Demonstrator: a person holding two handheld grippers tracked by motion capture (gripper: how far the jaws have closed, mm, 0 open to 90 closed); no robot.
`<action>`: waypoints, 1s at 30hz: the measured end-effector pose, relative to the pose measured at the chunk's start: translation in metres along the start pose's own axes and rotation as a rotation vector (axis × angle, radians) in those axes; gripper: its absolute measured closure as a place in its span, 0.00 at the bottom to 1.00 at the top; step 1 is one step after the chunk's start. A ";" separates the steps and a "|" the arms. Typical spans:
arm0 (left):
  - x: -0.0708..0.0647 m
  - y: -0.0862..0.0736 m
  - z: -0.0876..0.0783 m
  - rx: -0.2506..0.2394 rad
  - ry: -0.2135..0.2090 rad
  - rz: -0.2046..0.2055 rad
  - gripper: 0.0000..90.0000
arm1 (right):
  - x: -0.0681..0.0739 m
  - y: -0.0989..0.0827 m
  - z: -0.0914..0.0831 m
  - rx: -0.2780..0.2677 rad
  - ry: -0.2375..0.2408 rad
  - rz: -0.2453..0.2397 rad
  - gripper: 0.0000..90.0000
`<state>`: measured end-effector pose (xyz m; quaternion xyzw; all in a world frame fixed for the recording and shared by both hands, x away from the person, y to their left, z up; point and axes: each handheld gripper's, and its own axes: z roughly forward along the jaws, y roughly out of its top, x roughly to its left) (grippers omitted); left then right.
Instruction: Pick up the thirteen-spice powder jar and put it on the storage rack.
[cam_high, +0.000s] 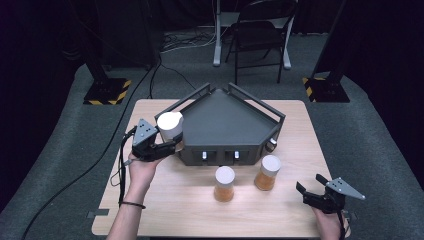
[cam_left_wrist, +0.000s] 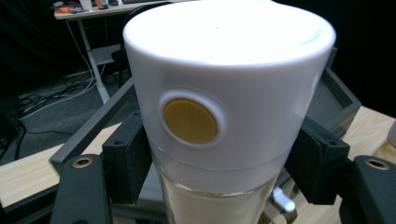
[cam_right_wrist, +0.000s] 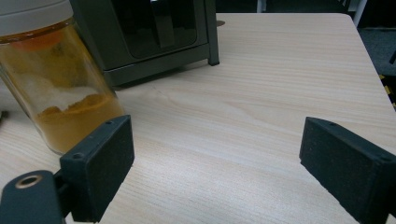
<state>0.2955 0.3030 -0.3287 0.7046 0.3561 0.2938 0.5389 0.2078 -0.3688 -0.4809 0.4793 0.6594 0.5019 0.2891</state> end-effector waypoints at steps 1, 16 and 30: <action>-0.001 0.002 0.004 0.001 0.004 0.005 0.34 | 0.000 0.000 0.000 0.000 0.000 0.001 0.10; -0.010 0.004 0.044 0.010 0.076 -0.004 0.34 | 0.000 0.000 0.000 0.001 -0.002 -0.002 0.10; -0.013 -0.003 0.062 0.051 0.083 -0.025 0.34 | 0.000 0.000 0.000 0.002 -0.001 -0.004 0.10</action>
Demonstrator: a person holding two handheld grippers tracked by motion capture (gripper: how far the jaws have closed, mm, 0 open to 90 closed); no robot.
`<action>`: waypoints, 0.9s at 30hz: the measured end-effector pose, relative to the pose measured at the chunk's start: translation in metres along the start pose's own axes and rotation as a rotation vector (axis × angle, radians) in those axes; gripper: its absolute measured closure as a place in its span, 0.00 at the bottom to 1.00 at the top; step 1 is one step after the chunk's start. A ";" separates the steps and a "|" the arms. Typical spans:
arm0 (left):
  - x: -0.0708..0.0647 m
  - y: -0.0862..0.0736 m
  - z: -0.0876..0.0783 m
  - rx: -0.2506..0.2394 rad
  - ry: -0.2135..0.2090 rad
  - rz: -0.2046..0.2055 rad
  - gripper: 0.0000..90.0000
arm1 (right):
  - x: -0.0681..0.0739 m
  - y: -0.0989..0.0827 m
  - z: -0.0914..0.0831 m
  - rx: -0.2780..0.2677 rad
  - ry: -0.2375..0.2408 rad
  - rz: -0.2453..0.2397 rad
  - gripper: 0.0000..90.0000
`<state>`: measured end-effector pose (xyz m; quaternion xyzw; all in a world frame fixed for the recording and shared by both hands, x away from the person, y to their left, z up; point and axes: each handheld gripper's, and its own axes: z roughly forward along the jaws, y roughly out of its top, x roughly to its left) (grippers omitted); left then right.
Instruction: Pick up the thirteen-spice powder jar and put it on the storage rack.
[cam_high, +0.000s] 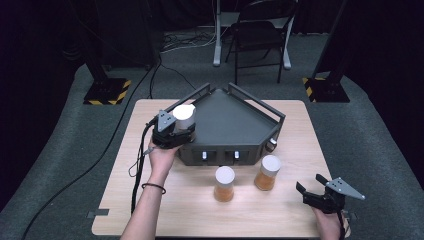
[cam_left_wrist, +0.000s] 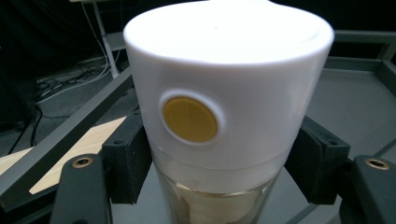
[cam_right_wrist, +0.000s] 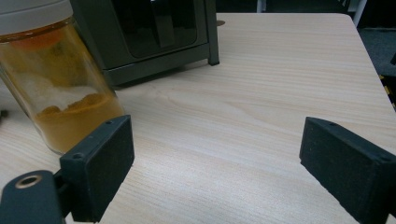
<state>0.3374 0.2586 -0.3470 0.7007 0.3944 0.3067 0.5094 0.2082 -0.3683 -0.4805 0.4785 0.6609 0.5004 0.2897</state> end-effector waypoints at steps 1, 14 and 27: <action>0.000 0.000 0.000 0.000 -0.002 -0.001 0.34 | 0.000 0.000 0.000 0.000 0.000 0.000 0.10; -0.002 0.005 -0.001 0.003 -0.005 -0.021 0.25 | 0.000 0.000 0.000 0.002 -0.001 -0.003 0.10; 0.005 -0.002 -0.030 -0.013 -0.034 0.001 0.17 | 0.000 0.000 0.000 0.002 -0.001 -0.001 0.10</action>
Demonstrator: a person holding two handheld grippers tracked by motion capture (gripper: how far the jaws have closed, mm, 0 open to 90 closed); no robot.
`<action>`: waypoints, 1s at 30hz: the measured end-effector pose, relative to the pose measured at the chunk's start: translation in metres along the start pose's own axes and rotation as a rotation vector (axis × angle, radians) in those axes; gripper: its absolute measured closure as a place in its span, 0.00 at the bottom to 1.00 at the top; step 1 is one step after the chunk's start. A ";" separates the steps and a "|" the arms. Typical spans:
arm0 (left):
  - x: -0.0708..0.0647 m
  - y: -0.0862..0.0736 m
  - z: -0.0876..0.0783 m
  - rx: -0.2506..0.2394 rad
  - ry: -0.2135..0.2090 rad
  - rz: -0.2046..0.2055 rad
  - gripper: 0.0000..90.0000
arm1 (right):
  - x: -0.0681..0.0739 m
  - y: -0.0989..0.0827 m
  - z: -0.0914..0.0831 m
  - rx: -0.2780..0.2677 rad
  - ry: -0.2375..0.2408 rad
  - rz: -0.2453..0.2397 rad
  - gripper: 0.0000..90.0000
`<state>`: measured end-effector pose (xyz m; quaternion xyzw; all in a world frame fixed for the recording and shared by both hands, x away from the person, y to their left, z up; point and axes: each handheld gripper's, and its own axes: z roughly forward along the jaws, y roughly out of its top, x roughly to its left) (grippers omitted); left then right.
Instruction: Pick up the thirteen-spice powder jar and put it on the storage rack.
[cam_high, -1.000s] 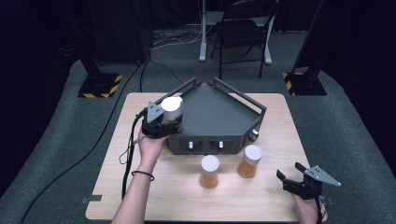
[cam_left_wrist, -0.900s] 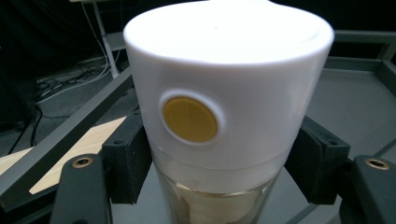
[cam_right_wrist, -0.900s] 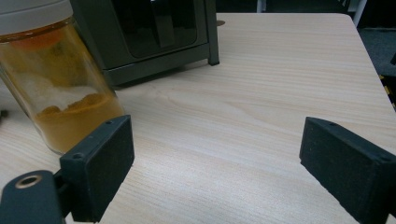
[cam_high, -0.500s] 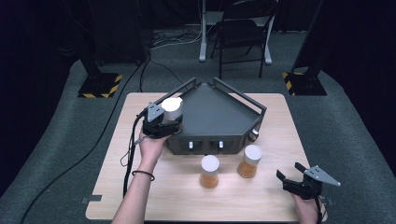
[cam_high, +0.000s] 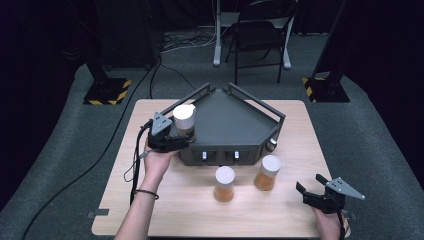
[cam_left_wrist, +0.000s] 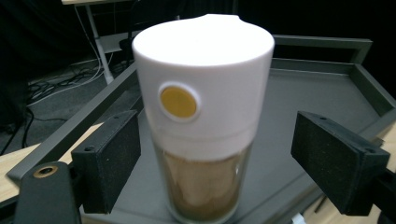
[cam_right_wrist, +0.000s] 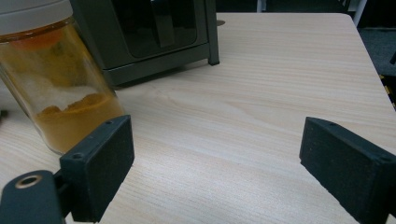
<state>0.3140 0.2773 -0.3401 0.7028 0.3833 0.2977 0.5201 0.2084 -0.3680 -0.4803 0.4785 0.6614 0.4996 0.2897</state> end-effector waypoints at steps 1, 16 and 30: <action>0.000 -0.003 -0.002 -0.005 0.002 0.001 0.18 | 0.000 0.000 0.000 0.000 0.000 -0.001 0.10; 0.003 -0.043 -0.036 0.001 0.032 0.039 0.17 | 0.001 0.000 0.000 0.001 -0.003 -0.001 0.10; 0.009 -0.088 -0.061 0.021 0.047 0.029 0.11 | 0.001 0.000 -0.001 -0.001 -0.005 0.001 0.10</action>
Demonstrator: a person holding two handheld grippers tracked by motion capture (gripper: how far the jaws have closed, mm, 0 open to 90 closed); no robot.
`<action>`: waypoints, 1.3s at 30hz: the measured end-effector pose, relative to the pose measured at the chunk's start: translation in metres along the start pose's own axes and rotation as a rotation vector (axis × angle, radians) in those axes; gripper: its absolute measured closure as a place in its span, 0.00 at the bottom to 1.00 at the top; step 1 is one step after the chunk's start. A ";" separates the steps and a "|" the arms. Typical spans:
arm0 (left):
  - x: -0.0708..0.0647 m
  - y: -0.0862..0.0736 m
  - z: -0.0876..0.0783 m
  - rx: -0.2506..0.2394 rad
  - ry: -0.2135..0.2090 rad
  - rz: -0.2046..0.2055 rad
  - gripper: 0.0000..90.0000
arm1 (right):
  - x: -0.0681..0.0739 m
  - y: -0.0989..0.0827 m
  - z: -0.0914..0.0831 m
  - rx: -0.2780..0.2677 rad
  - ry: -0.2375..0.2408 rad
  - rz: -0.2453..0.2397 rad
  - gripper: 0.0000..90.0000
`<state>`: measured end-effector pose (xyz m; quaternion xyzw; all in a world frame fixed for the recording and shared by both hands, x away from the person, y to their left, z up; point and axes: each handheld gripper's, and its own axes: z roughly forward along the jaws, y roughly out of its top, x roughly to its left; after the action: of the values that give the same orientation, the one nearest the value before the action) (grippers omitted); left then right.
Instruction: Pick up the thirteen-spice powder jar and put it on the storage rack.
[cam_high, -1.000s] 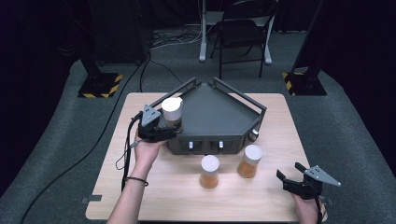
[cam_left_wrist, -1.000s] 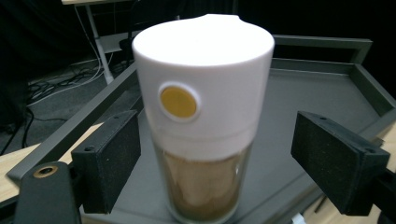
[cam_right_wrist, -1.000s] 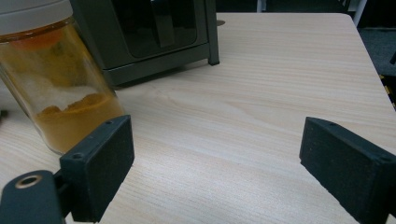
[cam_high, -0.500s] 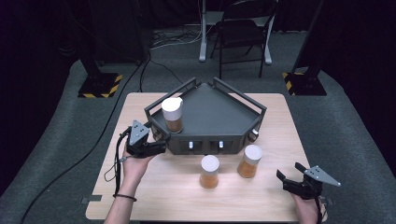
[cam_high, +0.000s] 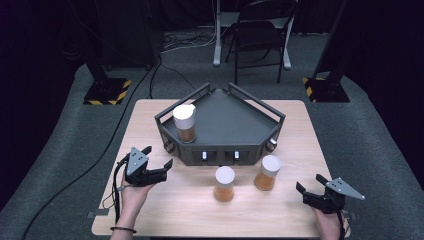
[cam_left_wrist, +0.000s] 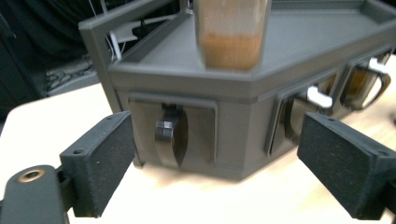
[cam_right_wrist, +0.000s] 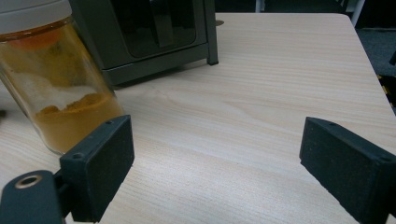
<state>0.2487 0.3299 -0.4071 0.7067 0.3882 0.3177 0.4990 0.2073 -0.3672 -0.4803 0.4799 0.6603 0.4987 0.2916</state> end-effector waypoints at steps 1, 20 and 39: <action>0.001 -0.004 -0.002 -0.001 -0.001 -0.005 0.11 | 0.000 0.000 0.000 -0.001 -0.001 0.000 0.10; 0.008 -0.068 -0.025 0.011 0.031 -0.072 0.08 | 0.001 0.000 0.000 0.002 -0.003 -0.002 0.10; 0.009 -0.082 -0.023 0.074 0.053 -0.058 0.08 | 0.001 0.001 0.000 0.003 -0.003 -0.006 0.10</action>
<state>0.2147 0.3643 -0.4782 0.7045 0.4332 0.3070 0.4709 0.2074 -0.3660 -0.4798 0.4793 0.6621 0.4959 0.2932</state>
